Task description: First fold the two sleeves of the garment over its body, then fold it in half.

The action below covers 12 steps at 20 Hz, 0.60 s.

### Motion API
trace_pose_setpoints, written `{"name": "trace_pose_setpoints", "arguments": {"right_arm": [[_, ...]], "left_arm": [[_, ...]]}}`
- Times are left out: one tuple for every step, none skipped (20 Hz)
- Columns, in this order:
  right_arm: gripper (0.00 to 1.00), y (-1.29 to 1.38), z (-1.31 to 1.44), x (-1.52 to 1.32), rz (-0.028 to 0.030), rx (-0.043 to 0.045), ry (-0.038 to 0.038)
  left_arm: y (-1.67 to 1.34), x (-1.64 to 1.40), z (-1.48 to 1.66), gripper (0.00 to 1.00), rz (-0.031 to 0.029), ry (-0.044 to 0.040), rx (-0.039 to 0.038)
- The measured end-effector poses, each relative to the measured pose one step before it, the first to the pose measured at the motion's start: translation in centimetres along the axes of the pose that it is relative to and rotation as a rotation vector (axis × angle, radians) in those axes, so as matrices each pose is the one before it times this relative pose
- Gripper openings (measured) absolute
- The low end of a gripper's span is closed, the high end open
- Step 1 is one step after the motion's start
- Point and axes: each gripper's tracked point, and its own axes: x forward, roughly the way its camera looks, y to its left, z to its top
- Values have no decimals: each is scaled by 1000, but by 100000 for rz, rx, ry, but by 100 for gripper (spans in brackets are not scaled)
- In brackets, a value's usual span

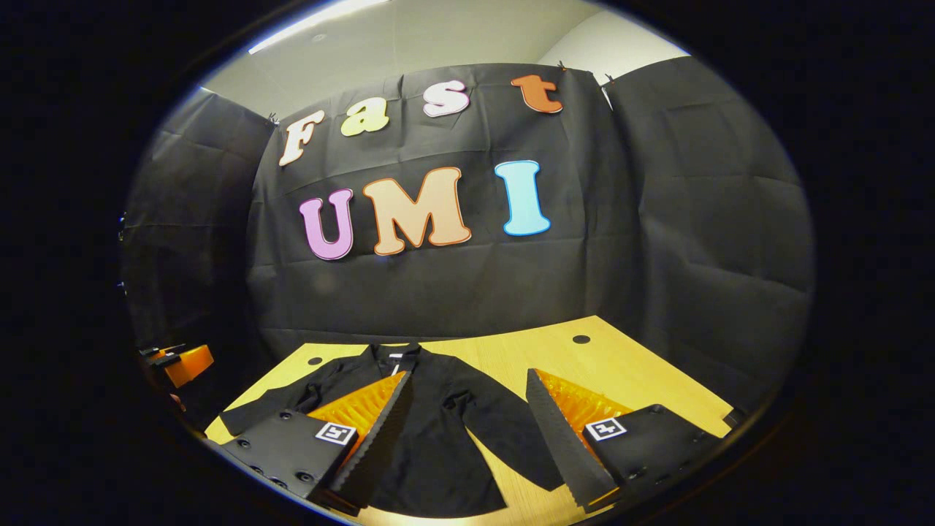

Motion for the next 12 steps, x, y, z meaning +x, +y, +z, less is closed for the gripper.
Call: {"name": "trace_pose_setpoints", "arguments": {"right_arm": [[98, 27, -59, 28, 226, 181, 253], [98, 79, -84, 19, 405, 156, 265], [98, 28, -30, 23, 328, -39, 325], [98, -53, -100, 138, -197, -407, 338], [98, -124, -20, 41, -790, -680, 230], [94, 19, 14, -59, -458, -413, -122], [94, -2, 48, -10, -255, -21, 178], [98, -9, -176, -39, -110, 496, 363], [98, -40, 17, -56, -67, 854, 162], [98, -26, -61, 23, -262, 779, 110], [98, -83, 96, -32, -446, 464, -105], [94, 4, -81, -4, -375, 274, 73]], "left_arm": [[-10, 14, -84, 92, 14, -8, 185], [128, -28, -3, 92, 395, 106, 130], [105, -33, -90, 93, 300, 180, 63], [101, -110, -37, 92, 297, 183, 76], [119, -91, -88, 92, 352, 215, 96], [49, -24, -93, 92, 135, 283, 93], [70, -143, -50, 92, 214, 26, 133], [163, -25, 18, 93, 394, 83, 119], [124, -100, -80, 92, 308, 165, 91], [154, -31, -9, 92, 342, 129, 87], [137, -50, -112, 92, 632, 173, 262], [188, -39, 46, 92, 721, -83, 102]]}}
